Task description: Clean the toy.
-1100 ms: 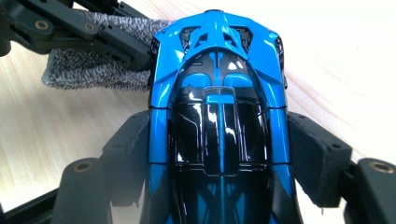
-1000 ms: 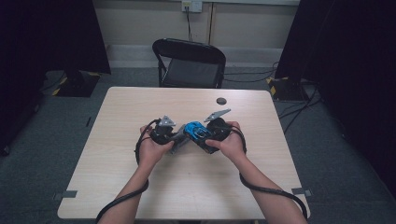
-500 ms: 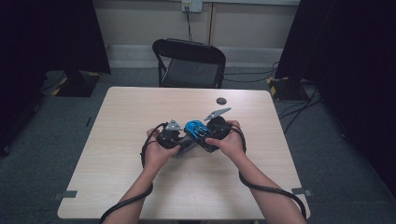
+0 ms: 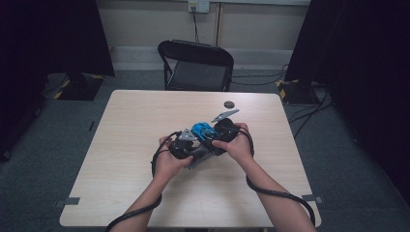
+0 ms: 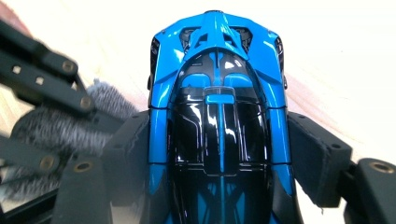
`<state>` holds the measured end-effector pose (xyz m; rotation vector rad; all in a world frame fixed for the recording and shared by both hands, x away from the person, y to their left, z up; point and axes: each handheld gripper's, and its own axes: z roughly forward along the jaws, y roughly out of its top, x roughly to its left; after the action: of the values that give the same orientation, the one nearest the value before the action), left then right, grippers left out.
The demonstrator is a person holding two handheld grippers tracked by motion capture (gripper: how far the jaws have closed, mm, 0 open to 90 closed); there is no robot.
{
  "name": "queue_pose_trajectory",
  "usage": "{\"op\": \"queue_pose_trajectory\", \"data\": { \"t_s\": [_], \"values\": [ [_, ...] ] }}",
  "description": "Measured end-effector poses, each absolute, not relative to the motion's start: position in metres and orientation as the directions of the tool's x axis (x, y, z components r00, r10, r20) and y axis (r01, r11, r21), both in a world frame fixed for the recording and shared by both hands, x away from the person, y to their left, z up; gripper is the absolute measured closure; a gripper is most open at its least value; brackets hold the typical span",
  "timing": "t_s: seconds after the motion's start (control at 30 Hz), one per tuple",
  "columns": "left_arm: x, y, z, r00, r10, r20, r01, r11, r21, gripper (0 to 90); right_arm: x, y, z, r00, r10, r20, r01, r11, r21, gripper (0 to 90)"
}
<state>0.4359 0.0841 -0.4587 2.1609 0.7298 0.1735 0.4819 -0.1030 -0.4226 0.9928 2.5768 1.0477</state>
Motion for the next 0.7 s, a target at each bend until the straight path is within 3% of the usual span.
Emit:
{"op": "queue_pose_trajectory", "data": {
  "t_s": [0.53, 0.7],
  "values": [
    [0.427, 0.071, -0.463, 0.861, 0.489, -0.138, 0.415, -0.520, 0.747, 76.4, 0.487, -0.104, -0.420, -0.748, 0.658, 0.087, 0.523, 0.503, 0.689, 28.9],
    [0.432, 0.082, -0.462, 0.842, 0.523, -0.131, 0.432, -0.508, 0.745, 76.3, 0.486, -0.107, -0.415, -0.747, 0.659, 0.089, 0.520, 0.494, 0.697, 28.9]
  ]
}}
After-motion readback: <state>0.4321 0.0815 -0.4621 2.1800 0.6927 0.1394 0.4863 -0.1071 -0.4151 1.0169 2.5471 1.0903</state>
